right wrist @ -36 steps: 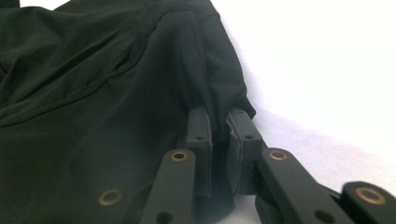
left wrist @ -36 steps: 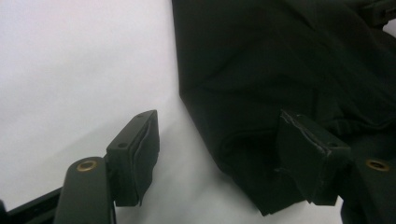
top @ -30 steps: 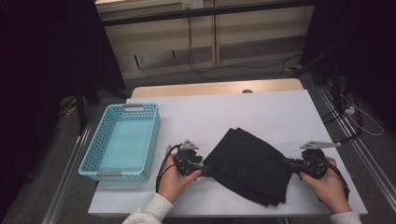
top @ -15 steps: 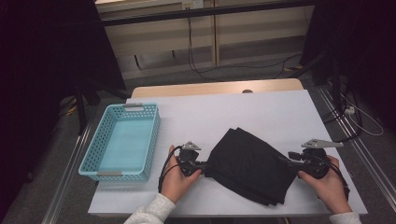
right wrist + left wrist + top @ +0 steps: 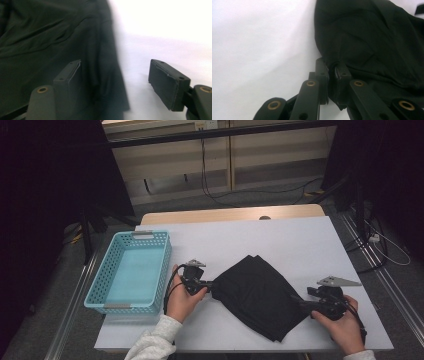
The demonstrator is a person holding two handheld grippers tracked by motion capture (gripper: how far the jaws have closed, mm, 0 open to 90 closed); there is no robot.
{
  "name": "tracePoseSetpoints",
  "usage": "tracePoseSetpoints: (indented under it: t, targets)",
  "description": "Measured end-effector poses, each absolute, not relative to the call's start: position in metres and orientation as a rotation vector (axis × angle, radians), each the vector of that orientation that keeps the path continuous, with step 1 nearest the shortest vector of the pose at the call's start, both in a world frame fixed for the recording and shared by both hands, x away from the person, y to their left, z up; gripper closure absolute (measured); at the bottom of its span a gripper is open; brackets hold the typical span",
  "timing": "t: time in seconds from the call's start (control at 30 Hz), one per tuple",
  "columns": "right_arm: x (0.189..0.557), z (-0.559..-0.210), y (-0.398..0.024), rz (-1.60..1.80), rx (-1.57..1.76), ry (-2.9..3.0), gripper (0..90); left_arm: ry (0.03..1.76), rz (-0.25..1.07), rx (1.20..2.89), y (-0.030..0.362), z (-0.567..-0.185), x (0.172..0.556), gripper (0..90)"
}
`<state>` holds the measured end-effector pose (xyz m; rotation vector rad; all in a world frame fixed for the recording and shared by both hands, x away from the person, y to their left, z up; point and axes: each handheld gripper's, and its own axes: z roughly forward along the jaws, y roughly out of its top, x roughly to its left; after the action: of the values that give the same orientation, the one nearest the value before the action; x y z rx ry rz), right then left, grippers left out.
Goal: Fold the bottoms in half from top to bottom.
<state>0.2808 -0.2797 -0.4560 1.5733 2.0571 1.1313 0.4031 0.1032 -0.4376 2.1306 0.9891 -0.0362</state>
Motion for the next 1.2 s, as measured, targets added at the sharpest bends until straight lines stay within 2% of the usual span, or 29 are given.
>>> tracePoseSetpoints:
  t: [0.13, 0.37, 0.4, 0.47, 0.57, 0.67, 0.87, 0.97, 1.03, 1.2]
  targets:
    - [0.28, -0.458, -0.265, 1.08, 1.539, 2.082, 26.9, 1.01, -0.004, 2.132, 0.109, -0.438, 0.415, 83.6]
    - [0.277, -0.462, -0.254, 1.071, 1.483, 2.105, 26.6, 1.056, -0.03, 2.112, 0.114, -0.437, 0.419, 80.9]
    - [0.276, -0.462, -0.249, 1.056, 1.475, 2.108, 28.1, 1.057, -0.021, 2.116, 0.114, -0.436, 0.418, 79.6]
    - [0.273, -0.461, -0.241, 1.061, 1.479, 2.104, 37.0, 1.071, -0.006, 2.113, 0.114, -0.434, 0.417, 73.9]
    - [0.271, -0.462, -0.234, 1.059, 1.47, 2.105, 40.9, 1.091, 0.052, 2.09, 0.116, -0.431, 0.416, 50.7]
    - [0.271, -0.462, -0.234, 1.061, 1.476, 2.1, 42.8, 1.114, 0.034, 2.064, 0.119, -0.427, 0.415, 39.7]
    - [0.271, -0.461, -0.23, 1.046, 1.498, 2.086, 52.3, 1.119, 0.032, 2.075, 0.117, -0.425, 0.414, 31.8]
    - [0.27, -0.462, -0.228, 1.066, 1.502, 2.077, 62.6, 1.136, 0.01, 2.068, 0.115, -0.425, 0.414, 32.1]
    - [0.269, -0.462, -0.227, 1.113, 1.522, 2.091, 76.5, 1.138, 0.015, 2.08, 0.114, -0.425, 0.413, 32.0]
    - [0.269, -0.462, -0.226, 1.129, 1.516, 2.099, 79.3, 1.13, 0.024, 2.092, 0.11, -0.422, 0.412, 26.0]
